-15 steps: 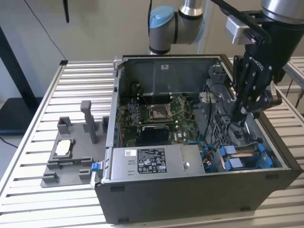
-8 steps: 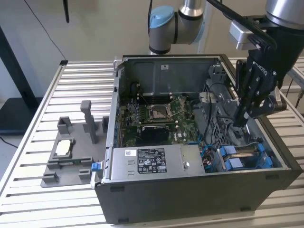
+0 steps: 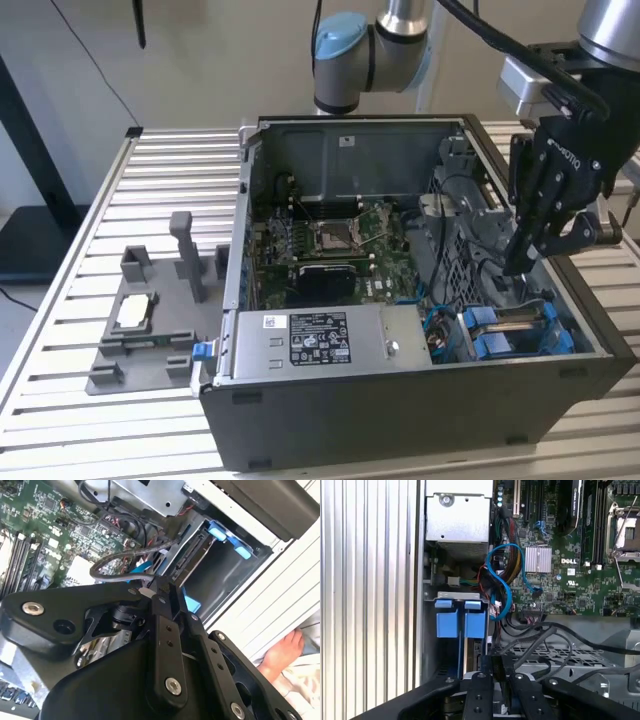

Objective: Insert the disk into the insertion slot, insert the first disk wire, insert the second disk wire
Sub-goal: 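Insert the first disk wire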

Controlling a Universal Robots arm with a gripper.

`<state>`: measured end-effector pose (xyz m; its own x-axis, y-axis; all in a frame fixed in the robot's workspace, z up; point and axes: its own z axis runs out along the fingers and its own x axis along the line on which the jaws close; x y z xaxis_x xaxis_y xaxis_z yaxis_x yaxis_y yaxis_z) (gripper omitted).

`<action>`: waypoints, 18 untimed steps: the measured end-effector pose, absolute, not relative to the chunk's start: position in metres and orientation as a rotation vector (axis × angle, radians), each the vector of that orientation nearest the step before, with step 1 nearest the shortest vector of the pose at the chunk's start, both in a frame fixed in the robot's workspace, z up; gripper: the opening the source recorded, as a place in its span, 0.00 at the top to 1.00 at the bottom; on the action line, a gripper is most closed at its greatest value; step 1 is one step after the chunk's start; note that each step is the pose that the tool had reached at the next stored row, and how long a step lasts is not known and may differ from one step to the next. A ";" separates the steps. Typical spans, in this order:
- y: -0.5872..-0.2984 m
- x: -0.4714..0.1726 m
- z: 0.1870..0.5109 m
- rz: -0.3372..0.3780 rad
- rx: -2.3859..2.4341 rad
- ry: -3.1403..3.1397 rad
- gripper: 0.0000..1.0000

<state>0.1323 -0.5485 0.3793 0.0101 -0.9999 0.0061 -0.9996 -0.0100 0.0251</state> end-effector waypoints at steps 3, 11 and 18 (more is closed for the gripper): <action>-0.551 0.136 0.378 -0.021 2.217 -2.195 0.81; -0.555 0.142 0.374 -0.017 2.220 -2.194 0.81; -0.556 0.145 0.368 -0.002 2.228 -2.191 0.81</action>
